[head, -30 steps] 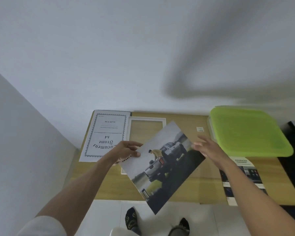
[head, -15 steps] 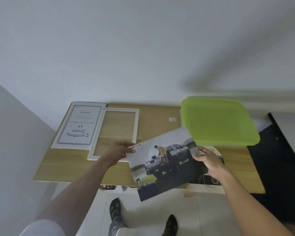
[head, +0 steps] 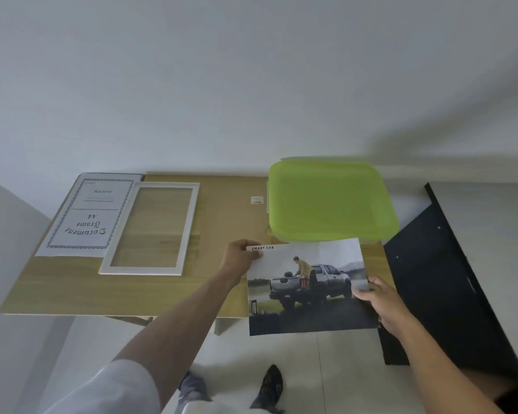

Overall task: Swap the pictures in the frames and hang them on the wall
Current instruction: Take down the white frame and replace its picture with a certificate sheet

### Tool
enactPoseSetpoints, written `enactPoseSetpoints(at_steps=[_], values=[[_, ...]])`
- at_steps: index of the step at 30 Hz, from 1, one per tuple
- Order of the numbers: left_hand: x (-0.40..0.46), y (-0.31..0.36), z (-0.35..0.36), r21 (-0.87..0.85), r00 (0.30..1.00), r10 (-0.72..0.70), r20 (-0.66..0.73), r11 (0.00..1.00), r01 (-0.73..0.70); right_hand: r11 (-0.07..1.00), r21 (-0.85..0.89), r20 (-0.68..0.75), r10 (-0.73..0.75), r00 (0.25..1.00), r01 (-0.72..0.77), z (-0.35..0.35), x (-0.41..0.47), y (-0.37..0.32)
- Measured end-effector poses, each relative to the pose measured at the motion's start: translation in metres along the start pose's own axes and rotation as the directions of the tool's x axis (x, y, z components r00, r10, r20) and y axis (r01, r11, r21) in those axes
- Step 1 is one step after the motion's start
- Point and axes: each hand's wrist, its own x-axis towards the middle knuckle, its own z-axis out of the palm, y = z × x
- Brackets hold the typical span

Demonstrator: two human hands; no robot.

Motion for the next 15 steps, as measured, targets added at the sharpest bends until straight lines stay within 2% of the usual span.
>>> enactPoseSetpoints(at_steps=[4,8,11,13,15], values=[[0.006,-0.002,0.03,0.021,0.998,-0.035,0.056,0.999,0.034,1.0,0.013,-0.055,0.017,0.998,-0.017,-0.025,0.015,0.011],[0.008,-0.011,0.045,0.12,0.998,-0.059,0.031,0.991,0.055,0.999,0.011,-0.096,0.043,0.994,-0.043,-0.038,0.026,0.018],[0.011,-0.016,0.054,0.175,0.998,-0.049,0.041,0.984,0.041,0.997,-0.059,-0.13,0.037,0.991,-0.045,-0.043,0.027,0.016],[0.006,-0.017,0.06,0.303,0.998,0.039,0.039,0.952,-0.049,0.981,-0.191,-0.162,-0.015,0.987,-0.017,-0.043,0.028,0.016],[-0.004,-0.023,0.066,0.533,0.967,0.251,0.055,0.811,-0.24,0.895,-0.445,-0.199,-0.144,0.969,0.041,-0.039,0.029,0.016]])
